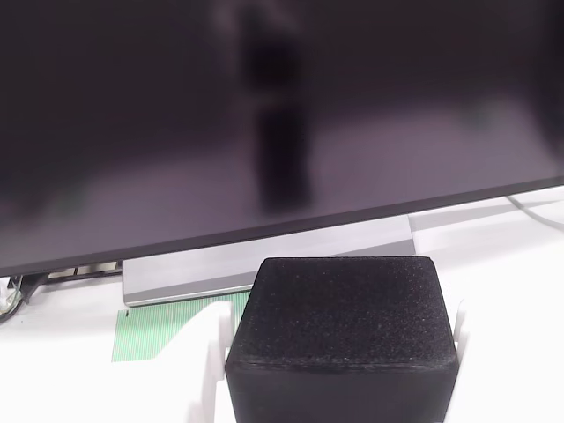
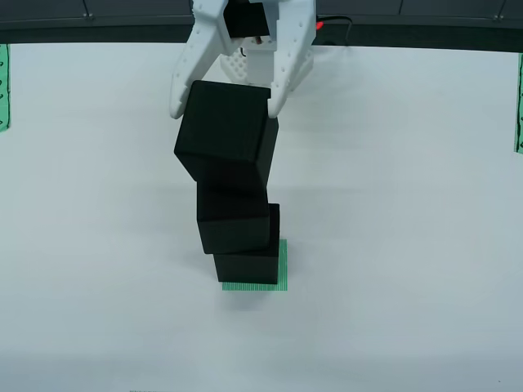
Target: Stack 3 Blocks on the chosen place.
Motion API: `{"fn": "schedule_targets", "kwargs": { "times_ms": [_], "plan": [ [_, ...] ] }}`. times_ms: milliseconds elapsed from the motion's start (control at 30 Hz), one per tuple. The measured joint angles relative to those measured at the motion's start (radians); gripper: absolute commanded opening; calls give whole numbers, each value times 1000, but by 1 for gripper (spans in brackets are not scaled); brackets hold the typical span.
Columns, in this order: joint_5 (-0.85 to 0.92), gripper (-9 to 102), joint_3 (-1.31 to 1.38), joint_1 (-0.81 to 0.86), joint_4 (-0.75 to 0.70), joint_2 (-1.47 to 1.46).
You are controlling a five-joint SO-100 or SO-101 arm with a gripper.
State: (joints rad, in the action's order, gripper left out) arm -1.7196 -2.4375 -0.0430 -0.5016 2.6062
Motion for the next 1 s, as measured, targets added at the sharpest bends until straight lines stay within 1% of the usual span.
{"fn": "schedule_targets", "kwargs": {
  "times_ms": [467,1000],
  "plan": [
    [11,22,-35,-2,12,32],
    [48,22,-169,38,209,31]
  ]
}}
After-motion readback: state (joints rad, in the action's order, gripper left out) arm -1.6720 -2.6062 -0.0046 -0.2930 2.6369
